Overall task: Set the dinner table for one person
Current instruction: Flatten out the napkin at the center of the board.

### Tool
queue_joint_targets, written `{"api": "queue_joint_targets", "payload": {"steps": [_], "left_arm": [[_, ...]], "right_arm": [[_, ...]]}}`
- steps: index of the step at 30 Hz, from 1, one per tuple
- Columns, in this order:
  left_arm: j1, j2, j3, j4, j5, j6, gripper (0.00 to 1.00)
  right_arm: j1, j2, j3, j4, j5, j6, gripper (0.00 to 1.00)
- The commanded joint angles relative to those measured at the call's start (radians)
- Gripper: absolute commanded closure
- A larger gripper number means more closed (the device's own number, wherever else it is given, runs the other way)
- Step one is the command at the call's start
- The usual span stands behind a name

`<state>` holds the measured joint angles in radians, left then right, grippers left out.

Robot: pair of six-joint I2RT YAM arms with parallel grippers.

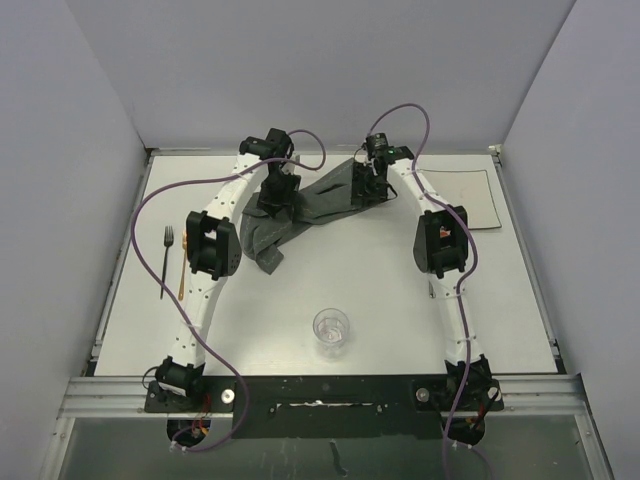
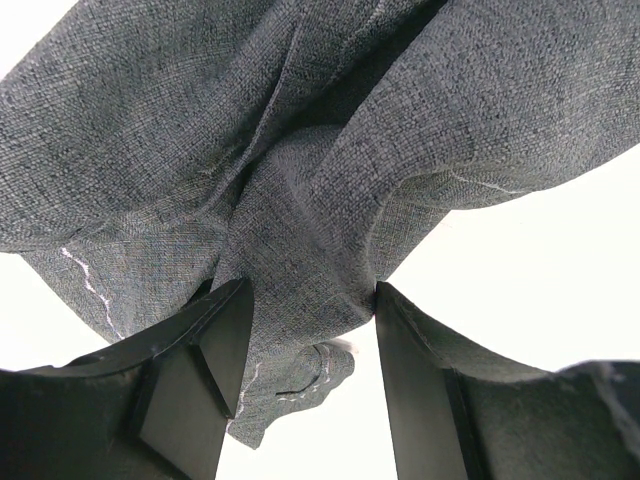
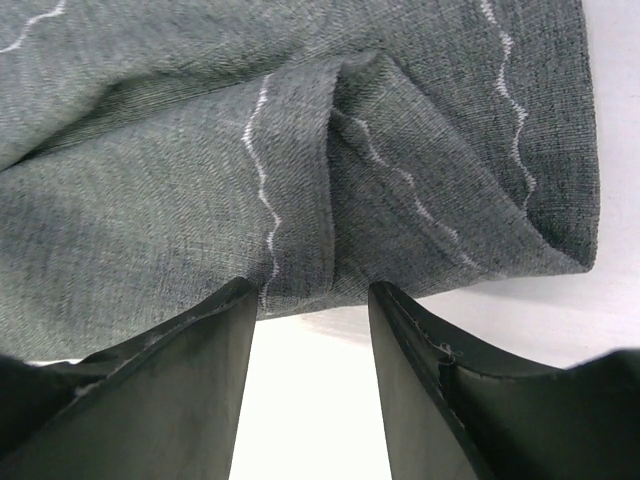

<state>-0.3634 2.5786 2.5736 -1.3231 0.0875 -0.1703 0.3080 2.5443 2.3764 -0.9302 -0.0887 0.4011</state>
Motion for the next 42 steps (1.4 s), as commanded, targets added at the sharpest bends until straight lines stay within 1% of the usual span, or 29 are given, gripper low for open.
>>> {"api": "queue_joint_targets", "payload": {"steps": [1, 5, 15, 23, 33, 38, 42], "left_arm": [[0.007, -0.081, -0.001, -0.003, 0.014, 0.012, 0.50], [0.007, -0.081, -0.001, -0.003, 0.012, 0.013, 0.50], [0.005, -0.086, -0.011, -0.002, 0.013, 0.011, 0.50], [0.002, -0.088, -0.015, -0.002, 0.014, 0.009, 0.50], [0.001, -0.090, -0.023, 0.000, 0.011, 0.011, 0.50], [0.001, -0.079, -0.021, -0.001, 0.012, 0.011, 0.49], [0.001, -0.070, -0.015, -0.002, 0.014, 0.011, 0.49]], "right_arm": [[-0.005, 0.019, 0.010, 0.033, -0.025, 0.013, 0.50], [-0.007, 0.032, 0.010, 0.047, -0.057, 0.016, 0.50], [0.000, 0.018, -0.024, 0.125, -0.223, 0.033, 0.51], [0.011, -0.047, -0.071, 0.134, -0.213, 0.051, 0.51], [0.017, -0.051, -0.067, 0.134, -0.224, 0.053, 0.51], [0.019, -0.053, -0.077, 0.154, -0.255, 0.058, 0.52], [0.023, -0.066, -0.089, 0.168, -0.264, 0.061, 0.59]]}}
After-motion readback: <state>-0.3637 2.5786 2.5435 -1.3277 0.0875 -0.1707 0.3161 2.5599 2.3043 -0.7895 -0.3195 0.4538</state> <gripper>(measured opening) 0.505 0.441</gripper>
